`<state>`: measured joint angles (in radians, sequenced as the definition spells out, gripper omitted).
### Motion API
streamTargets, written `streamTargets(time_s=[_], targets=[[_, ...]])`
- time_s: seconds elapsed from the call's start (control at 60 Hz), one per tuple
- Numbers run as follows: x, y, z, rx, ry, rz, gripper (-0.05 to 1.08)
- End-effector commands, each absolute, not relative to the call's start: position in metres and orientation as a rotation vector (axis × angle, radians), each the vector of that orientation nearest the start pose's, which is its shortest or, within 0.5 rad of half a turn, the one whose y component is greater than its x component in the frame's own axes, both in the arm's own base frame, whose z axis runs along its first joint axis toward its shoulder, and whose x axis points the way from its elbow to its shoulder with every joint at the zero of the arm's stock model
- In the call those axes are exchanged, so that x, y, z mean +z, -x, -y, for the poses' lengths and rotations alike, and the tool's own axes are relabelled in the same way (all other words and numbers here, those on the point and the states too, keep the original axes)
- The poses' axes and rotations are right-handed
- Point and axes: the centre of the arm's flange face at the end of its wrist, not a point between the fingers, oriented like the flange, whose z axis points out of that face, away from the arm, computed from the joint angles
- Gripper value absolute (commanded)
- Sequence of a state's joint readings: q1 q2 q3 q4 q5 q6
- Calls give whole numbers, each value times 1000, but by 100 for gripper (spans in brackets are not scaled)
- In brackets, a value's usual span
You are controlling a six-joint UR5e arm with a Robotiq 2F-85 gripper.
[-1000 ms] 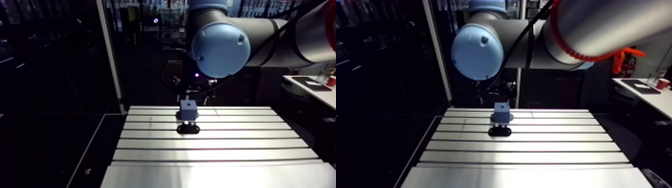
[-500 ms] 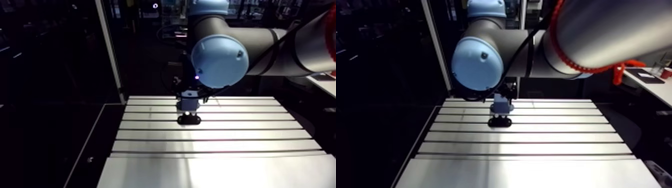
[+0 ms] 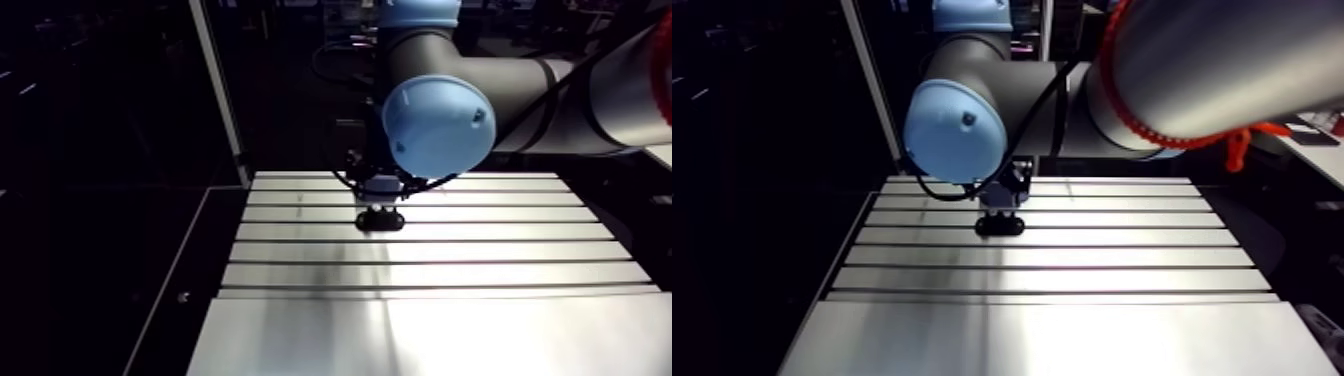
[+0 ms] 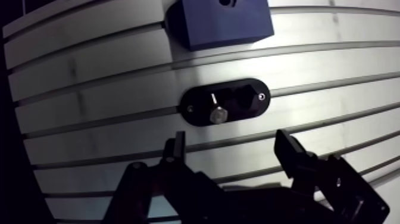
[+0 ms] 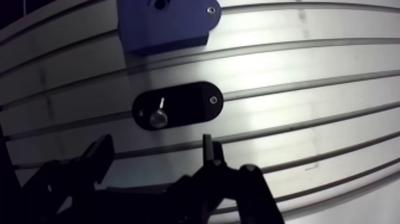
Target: Pick up the M10 bolt and insert it into the hex recess until seated.
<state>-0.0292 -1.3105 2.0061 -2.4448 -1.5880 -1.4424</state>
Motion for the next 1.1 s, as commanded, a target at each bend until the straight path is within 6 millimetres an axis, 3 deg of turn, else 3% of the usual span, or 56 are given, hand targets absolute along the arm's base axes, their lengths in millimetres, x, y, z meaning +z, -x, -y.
streamTargets(time_s=[0.017, 1.1], targets=[[230, 532, 116, 8, -262, -3292, 23], [202, 545, 116, 4, -253, -3291, 35]])
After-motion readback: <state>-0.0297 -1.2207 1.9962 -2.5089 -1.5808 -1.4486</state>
